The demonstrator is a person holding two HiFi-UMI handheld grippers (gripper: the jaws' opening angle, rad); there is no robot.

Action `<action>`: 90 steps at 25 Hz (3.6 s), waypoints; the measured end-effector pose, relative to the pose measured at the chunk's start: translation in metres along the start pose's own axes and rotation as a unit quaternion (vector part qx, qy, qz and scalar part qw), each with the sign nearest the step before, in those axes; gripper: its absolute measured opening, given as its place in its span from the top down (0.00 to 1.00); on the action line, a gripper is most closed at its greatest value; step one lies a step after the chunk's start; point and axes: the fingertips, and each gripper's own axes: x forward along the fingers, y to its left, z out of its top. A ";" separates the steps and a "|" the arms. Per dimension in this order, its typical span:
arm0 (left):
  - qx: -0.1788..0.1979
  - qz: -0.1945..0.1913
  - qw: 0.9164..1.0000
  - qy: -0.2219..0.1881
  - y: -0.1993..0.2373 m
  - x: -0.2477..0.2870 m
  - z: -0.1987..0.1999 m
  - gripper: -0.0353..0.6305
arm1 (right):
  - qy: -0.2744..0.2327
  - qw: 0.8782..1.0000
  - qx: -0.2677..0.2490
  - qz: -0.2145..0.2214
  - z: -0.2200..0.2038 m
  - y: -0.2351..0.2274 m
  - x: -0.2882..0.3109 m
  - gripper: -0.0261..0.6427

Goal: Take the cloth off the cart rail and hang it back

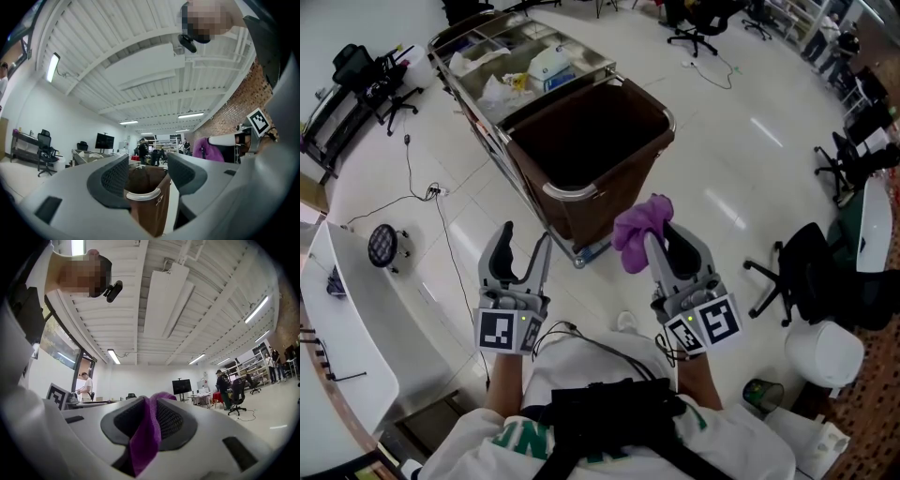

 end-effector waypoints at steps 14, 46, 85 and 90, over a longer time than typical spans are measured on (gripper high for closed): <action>-0.020 -0.001 1.000 0.013 -0.002 0.010 0.000 0.57 | 0.004 1.000 0.008 0.004 -0.013 -0.001 0.010 0.81; -0.010 0.001 1.000 0.003 0.004 0.000 -0.011 0.58 | -0.001 1.000 0.017 -0.005 -0.010 -0.008 0.014 0.81; -0.029 0.010 0.999 0.039 0.005 -0.003 -0.022 0.58 | 0.114 0.993 -0.040 -0.013 -0.129 -0.091 0.157 0.81; -0.030 0.010 0.998 0.045 0.006 -0.002 -0.025 0.58 | 0.151 0.988 -0.021 -0.031 -0.171 -0.100 0.150 0.81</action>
